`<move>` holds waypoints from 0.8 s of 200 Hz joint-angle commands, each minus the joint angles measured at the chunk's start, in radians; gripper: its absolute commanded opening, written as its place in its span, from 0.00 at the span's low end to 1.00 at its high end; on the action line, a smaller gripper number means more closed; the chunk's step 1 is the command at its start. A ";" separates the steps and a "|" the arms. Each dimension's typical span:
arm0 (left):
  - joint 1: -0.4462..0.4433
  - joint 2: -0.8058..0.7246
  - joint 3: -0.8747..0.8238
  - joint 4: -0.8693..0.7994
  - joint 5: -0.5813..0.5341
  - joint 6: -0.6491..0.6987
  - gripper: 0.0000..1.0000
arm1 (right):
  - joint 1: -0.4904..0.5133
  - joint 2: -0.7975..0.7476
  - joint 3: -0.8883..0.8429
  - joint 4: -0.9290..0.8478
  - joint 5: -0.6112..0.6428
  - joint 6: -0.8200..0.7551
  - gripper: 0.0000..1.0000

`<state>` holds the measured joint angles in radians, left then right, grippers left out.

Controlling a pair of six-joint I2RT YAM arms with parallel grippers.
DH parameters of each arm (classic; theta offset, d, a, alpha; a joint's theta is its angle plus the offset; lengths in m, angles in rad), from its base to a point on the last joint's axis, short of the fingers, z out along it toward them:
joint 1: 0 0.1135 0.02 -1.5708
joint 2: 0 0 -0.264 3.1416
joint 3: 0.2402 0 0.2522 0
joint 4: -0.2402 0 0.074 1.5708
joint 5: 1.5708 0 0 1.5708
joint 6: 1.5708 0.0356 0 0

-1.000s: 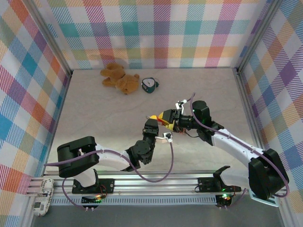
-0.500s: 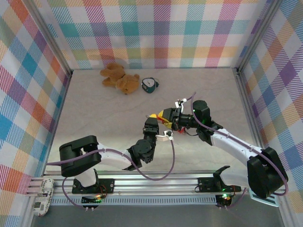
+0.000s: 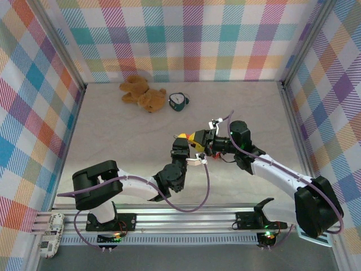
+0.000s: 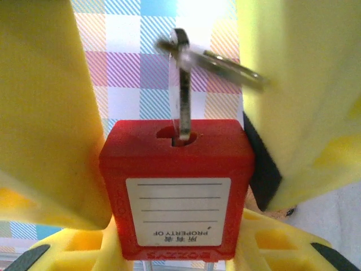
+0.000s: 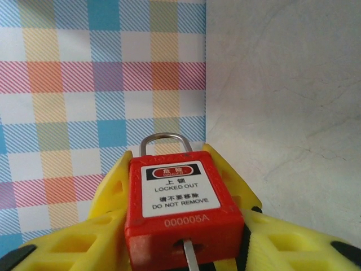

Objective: Unlock with the key

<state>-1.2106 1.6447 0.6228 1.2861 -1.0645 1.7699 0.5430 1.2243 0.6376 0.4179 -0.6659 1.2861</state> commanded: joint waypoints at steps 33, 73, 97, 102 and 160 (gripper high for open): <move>-0.016 -0.005 0.005 0.065 0.012 -0.039 0.00 | 0.011 0.042 0.020 0.174 -0.023 0.086 0.39; -0.016 0.010 0.015 0.065 0.015 -0.040 0.00 | 0.015 0.022 0.019 0.144 -0.019 0.072 0.28; -0.017 0.005 0.007 0.065 0.012 -0.046 0.12 | 0.015 0.004 0.023 0.113 -0.011 0.050 0.26; -0.018 0.000 0.002 0.065 0.012 -0.046 0.17 | 0.014 -0.001 0.027 0.097 -0.006 0.041 0.26; -0.054 -0.147 -0.117 0.039 0.008 -0.078 0.59 | 0.006 -0.011 0.068 -0.011 0.009 -0.043 0.25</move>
<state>-1.2392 1.5902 0.5545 1.3056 -1.0634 1.7309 0.5541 1.2373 0.6498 0.4252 -0.6693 1.2957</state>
